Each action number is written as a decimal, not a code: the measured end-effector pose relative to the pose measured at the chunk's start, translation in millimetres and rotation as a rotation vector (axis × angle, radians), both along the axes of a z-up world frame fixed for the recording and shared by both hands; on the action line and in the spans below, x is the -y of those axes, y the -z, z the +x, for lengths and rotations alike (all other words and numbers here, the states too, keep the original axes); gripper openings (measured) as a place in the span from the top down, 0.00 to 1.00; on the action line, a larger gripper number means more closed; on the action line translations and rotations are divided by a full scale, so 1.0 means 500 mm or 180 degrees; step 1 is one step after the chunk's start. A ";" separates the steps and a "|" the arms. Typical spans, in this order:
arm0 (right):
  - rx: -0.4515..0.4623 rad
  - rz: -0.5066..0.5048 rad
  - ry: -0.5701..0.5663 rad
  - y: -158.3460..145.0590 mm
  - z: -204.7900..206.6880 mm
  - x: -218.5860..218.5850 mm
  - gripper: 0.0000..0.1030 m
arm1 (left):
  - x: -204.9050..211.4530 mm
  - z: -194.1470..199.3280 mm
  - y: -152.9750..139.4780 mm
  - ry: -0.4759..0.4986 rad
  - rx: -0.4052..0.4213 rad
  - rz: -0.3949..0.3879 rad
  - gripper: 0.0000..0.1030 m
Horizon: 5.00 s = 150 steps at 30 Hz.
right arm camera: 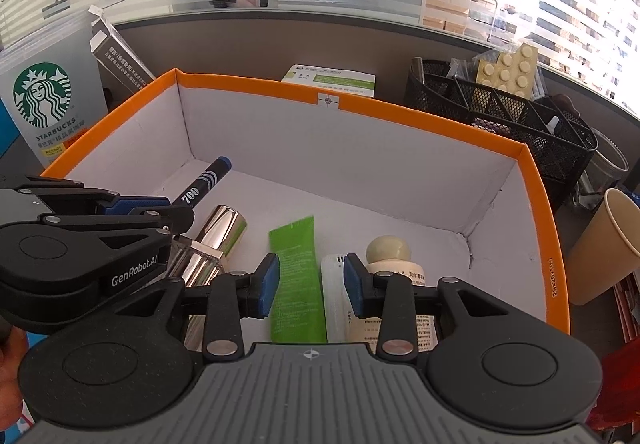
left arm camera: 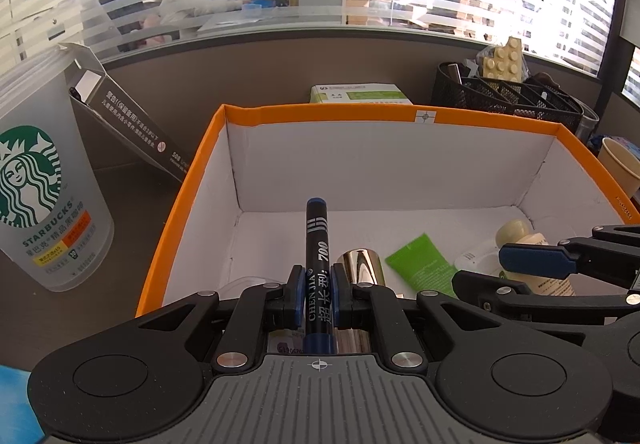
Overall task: Organize rigid objects
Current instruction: 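Lower marker and green tube into the box and open both grippers, then grasp the red lighter with left gripper while right grasps the black pen, then carry the red lighter and black pen over the orange box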
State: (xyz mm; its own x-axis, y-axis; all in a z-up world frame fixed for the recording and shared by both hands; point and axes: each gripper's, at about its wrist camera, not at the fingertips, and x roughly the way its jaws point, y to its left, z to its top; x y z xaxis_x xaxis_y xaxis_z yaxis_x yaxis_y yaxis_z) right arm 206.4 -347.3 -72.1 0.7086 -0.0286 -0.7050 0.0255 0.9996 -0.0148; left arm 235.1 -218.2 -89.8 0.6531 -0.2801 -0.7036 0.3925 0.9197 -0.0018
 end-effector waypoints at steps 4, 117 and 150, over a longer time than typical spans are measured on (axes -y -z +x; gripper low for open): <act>0.0027 0.0111 0.0011 0.000 -0.007 0.007 0.66 | -0.004 0.000 -0.002 -0.0005 -0.0030 -0.0053 0.88; 0.0815 0.0211 0.0115 0.058 -0.484 0.009 0.91 | -0.220 -0.350 0.001 -0.0102 0.0448 -0.0427 0.84; 0.1415 -0.0010 -0.0115 -0.111 -0.440 -0.035 0.91 | -0.217 -0.321 -0.166 0.0029 0.0983 -0.0565 0.84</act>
State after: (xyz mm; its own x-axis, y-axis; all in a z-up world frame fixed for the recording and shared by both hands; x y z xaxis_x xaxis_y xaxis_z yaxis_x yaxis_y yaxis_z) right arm -13.4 -329.8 -16.5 0.9435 0.0003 -0.3315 -0.0049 0.9999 -0.0132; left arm 74.8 -109.6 -6.9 0.8243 -0.3871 -0.4131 0.4076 0.9122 -0.0413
